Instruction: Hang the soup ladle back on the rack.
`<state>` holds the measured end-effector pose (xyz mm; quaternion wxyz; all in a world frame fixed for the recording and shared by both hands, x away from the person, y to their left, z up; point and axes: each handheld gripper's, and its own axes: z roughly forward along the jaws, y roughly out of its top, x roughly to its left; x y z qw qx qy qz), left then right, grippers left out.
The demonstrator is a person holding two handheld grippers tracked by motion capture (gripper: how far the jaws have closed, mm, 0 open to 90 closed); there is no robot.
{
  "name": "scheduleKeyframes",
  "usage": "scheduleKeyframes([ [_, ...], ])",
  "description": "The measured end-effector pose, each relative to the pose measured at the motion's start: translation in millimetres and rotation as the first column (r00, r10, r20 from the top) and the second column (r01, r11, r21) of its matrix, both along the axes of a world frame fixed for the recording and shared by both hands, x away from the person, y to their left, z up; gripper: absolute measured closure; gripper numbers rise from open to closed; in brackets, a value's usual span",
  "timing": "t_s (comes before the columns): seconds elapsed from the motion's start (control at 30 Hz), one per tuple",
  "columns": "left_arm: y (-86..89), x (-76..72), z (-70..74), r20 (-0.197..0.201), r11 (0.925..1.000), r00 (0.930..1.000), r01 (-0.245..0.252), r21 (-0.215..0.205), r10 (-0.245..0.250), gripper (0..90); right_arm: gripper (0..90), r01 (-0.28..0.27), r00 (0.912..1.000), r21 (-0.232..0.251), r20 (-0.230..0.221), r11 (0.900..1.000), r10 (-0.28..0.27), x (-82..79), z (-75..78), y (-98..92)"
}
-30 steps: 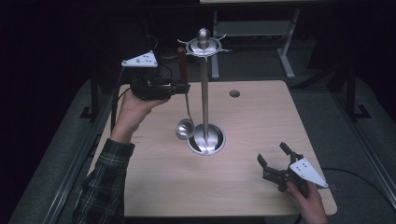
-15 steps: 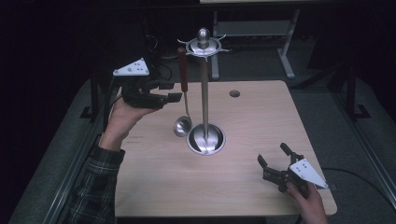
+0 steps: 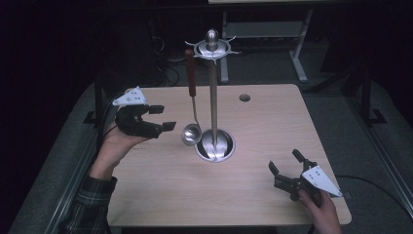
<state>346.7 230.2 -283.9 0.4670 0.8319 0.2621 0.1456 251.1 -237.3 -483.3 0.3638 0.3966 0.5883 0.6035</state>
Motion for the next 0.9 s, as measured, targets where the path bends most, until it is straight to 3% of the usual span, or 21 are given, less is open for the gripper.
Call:
scheduleKeyframes([
  [0.27, 12.6, -17.6, -33.4, -0.041, 0.9973, 0.9979, -0.048, 0.056, 0.050, 19.9, 6.0, -0.001, 1.0000, 0.000, 0.001, 1.000, 0.001, 0.1, 0.0, -0.2],
  [0.47, 26.0, -33.6, -66.6, -0.073, 0.9894, 0.9935, -0.079, 0.122, 0.088, 17.4, 6.0, -0.003, 1.0000, -0.001, 0.001, 1.000, 0.003, 0.3, 0.0, -0.1],
  [0.9, 48.5, -53.4, -120.5, -0.112, 0.9746, 0.9785, -0.154, 0.163, 0.173, 17.0, 6.1, -0.002, 1.0000, -0.004, 0.002, 1.000, 0.002, 0.2, 0.0, 0.3],
])
